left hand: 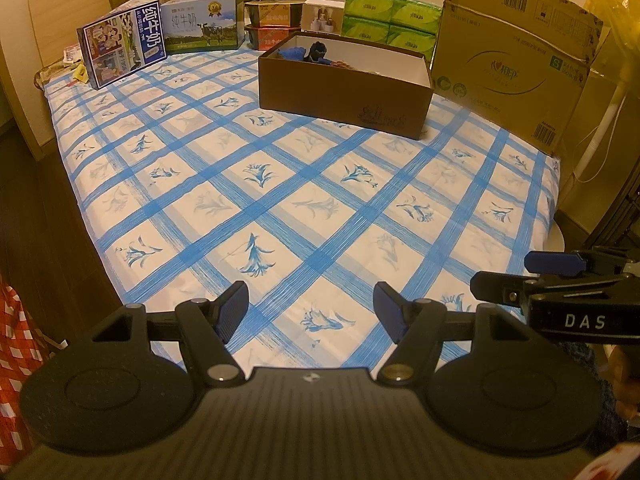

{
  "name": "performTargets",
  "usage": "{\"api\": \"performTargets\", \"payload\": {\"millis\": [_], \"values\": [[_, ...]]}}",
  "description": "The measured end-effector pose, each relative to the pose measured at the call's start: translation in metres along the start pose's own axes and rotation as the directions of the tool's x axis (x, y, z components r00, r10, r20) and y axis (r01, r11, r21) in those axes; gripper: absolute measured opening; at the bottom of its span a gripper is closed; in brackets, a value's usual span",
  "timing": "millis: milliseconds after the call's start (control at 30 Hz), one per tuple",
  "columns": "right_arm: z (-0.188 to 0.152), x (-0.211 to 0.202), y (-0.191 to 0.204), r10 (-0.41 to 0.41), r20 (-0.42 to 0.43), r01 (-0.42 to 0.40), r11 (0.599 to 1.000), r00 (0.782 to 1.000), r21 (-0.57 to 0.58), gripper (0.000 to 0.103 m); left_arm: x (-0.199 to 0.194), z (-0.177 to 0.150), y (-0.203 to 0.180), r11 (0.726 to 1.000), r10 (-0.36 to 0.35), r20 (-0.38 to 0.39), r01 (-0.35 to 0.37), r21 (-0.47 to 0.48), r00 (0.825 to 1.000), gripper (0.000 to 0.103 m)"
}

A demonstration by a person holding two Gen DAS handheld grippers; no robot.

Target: Organize soft objects

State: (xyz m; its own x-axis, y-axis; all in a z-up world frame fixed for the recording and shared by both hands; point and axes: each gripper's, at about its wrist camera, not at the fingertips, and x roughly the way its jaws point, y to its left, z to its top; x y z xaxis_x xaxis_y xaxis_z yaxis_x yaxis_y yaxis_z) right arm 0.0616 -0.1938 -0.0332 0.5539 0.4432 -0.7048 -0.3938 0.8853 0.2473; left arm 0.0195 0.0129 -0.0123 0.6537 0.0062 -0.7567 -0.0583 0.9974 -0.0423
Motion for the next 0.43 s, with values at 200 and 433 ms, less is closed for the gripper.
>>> {"api": "performTargets", "payload": {"millis": [200,433], "values": [[-0.0018,0.0005,-0.0014,-0.001,-0.003,0.001,1.0,1.0,0.003,0.076,0.0005,-0.0018,-0.0007,1.0,0.006,-0.006,-0.006,-0.001,1.0,0.067],[-0.0057,0.0014,-0.0049,-0.003,-0.01,0.003,1.0,1.0,0.008,0.076,0.0015,-0.0051,0.0002,1.0,0.002,-0.019,-0.002,-0.007,1.0,0.067]]}}
